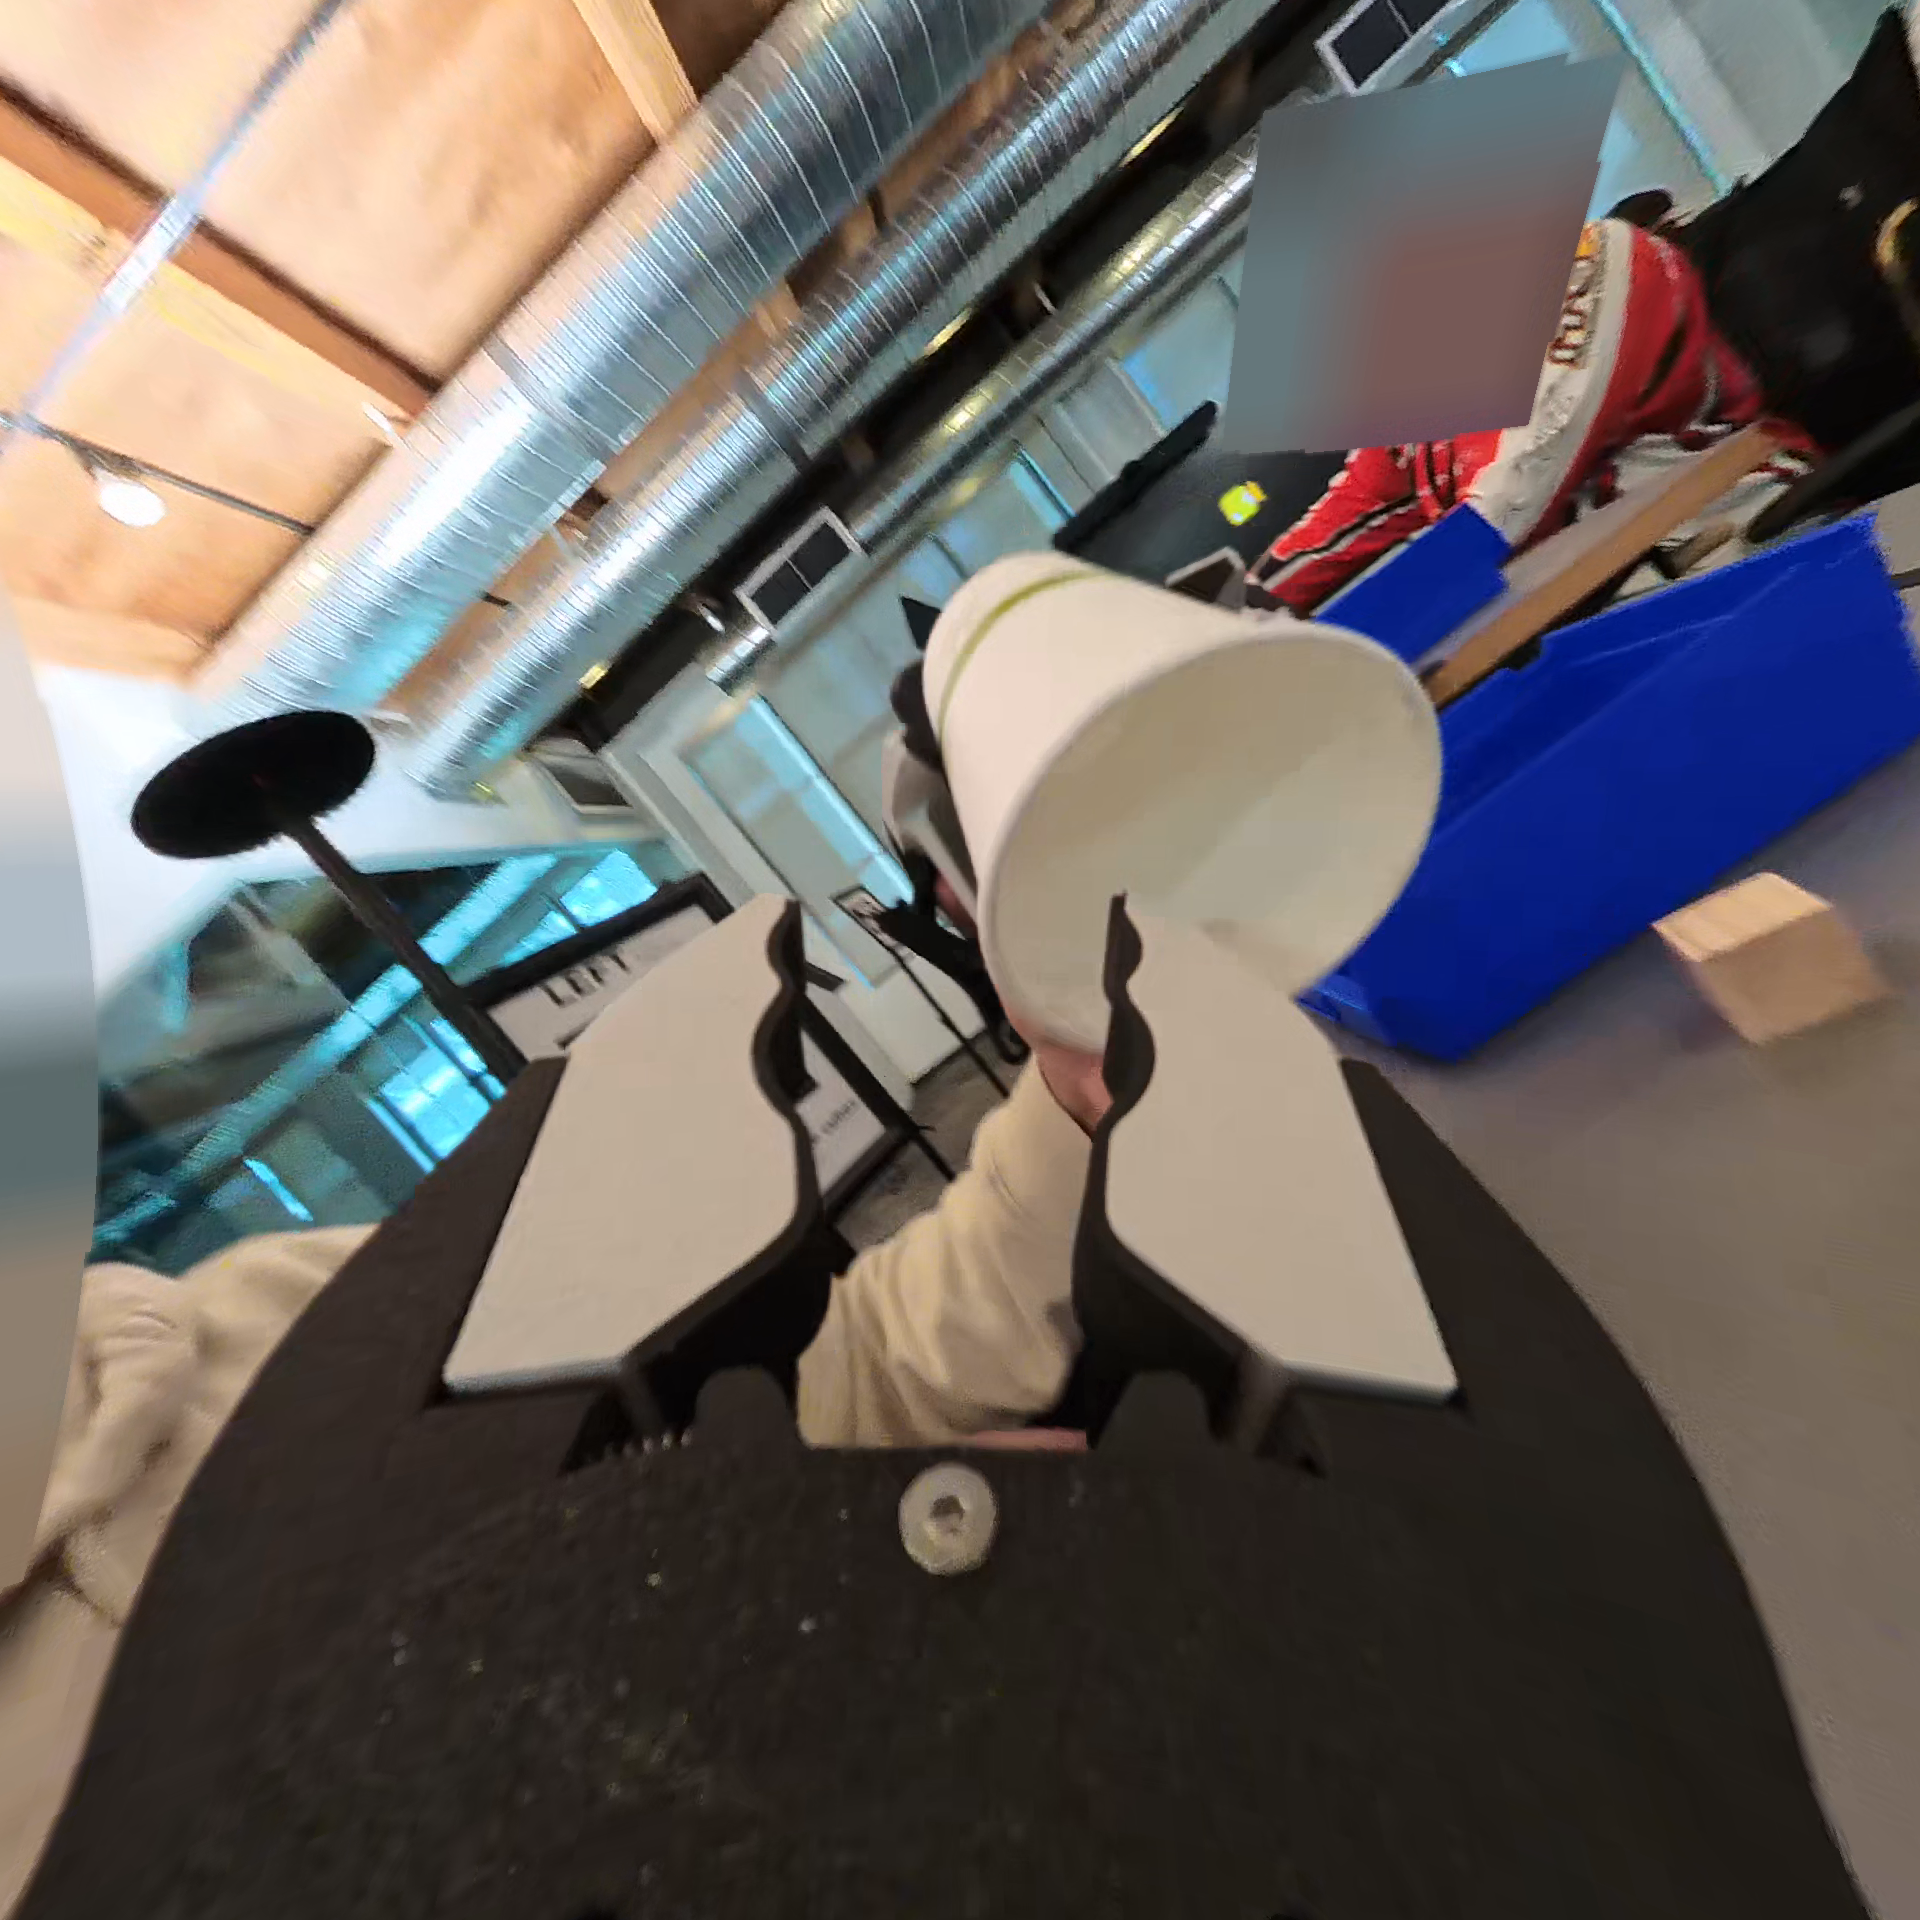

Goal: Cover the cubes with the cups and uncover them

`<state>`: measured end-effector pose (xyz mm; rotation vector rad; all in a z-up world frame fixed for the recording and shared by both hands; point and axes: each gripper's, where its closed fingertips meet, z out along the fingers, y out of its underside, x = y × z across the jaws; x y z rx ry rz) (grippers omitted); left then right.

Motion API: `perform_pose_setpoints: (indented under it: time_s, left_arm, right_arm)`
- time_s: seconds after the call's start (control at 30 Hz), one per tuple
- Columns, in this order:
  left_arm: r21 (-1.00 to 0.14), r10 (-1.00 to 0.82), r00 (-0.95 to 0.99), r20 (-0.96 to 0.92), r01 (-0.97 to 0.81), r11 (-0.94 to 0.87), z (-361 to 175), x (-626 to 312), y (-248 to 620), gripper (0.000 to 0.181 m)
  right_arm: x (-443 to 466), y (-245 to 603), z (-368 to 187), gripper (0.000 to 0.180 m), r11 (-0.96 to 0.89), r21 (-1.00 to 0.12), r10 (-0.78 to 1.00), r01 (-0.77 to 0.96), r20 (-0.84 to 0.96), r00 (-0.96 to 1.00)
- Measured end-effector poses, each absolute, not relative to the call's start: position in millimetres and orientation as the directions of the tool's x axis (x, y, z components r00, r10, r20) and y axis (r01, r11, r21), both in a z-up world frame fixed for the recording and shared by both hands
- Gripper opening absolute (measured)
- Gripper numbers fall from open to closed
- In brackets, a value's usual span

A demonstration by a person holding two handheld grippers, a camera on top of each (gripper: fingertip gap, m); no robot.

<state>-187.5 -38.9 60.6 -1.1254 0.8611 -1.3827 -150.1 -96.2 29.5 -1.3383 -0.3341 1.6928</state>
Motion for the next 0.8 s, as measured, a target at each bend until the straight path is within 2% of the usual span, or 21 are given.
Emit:
perform_pose_setpoints:
  time_s: [0.13, 0.27, 0.37, 0.5, 0.6, 0.8]
  left_arm:
    - [-0.966, -0.994, 0.075, 0.082, 0.252, -0.061, 54.3, -176.4, -47.3, 0.086]
    - [-0.962, -0.995, 0.082, 0.059, 0.269, -0.035, 52.5, -173.6, -50.8, 0.086]
    - [-0.955, -0.995, 0.028, 0.094, 0.286, -0.082, 53.8, -173.1, -55.3, 0.086]
    - [-0.946, -0.995, 0.027, 0.097, 0.314, -0.084, 56.2, -176.4, -56.2, 0.086]
    - [-0.954, -0.992, 0.043, 0.118, 0.284, -0.101, 51.4, -178.2, -56.2, 0.085]
    - [-0.954, -0.984, 0.108, 0.138, 0.283, -0.103, 38.7, -211.9, -63.7, 0.084]
  right_arm:
    - [-155.2, -89.6, 43.8, 0.052, -0.595, -0.627, 0.758, -0.503, -0.645, -0.093]
    - [-152.7, -83.2, 53.5, 0.041, -0.715, -0.472, 0.661, -0.516, -0.697, -0.278]
    - [-155.5, -81.6, 50.2, 0.009, -0.771, -0.403, 0.604, -0.492, -0.707, -0.368]
    - [-160.6, -80.9, 41.1, 0.004, -0.814, -0.352, 0.549, -0.462, -0.726, -0.414]
    - [-161.3, -80.5, 37.9, 0.004, -0.819, -0.359, 0.545, -0.447, -0.731, -0.411]
    - [-143.2, -73.6, 39.0, 0.004, -0.702, -0.5, 0.667, -0.507, -0.712, -0.221]
